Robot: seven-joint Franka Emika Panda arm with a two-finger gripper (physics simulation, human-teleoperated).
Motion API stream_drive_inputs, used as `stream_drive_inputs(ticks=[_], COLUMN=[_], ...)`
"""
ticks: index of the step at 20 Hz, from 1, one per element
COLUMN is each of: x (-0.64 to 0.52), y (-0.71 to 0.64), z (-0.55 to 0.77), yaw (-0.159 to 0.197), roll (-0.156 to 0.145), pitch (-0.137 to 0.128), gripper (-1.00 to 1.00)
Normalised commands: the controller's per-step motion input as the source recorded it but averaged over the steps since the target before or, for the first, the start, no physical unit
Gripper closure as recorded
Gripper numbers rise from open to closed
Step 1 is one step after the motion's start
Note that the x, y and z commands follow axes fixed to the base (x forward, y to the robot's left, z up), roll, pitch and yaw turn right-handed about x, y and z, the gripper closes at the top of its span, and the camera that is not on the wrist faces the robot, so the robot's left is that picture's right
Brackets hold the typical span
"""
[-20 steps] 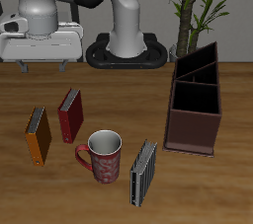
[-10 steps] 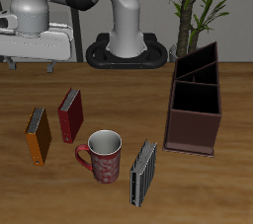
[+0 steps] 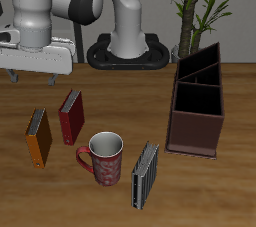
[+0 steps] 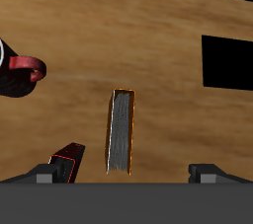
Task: Place the orange book into the left desk caddy's right compartment
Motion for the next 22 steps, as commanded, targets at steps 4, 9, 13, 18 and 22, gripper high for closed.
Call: stream_drive_inputs(ticks=[4, 9, 13, 18, 22], x=[0.09, 0.09, 0.07, 0.07, 0.13], y=[-0.05, -0.06, -0.05, -0.04, -0.01], z=[-0.19, -0.15, -0.12, -0.12, -0.34], yaw=[0.011, -0.018, -0.026, -0.012, -0.029], roll=[-0.001, -0.035, -0.030, -0.021, 0.002], pitch=[0.013, -0.002, 0.001, -0.004, 0.025], gripper=[-1.00, -1.00, -1.00, -1.00, -1.00])
